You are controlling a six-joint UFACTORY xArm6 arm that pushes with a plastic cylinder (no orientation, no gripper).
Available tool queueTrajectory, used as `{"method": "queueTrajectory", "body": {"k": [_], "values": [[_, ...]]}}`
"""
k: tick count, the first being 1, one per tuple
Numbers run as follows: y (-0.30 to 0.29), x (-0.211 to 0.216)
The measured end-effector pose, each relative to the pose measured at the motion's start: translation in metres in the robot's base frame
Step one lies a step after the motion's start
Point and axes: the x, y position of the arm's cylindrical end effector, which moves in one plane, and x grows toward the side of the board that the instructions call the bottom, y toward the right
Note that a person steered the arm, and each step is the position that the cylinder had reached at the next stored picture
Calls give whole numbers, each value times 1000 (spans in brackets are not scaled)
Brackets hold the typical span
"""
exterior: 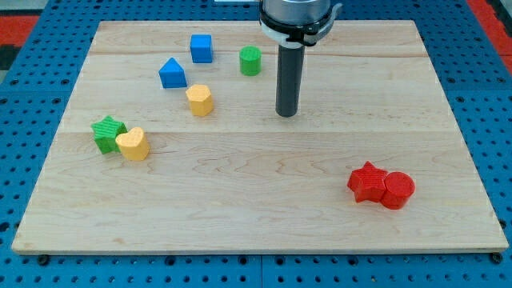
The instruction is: Place the yellow hexagon vertically to the top of the red blocks
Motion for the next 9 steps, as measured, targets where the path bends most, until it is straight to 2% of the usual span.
{"method": "queueTrajectory", "body": {"k": [3,6,7,8,9], "values": [[-1,-10],[-37,-12],[-46,4],[-87,22],[-153,15]]}}
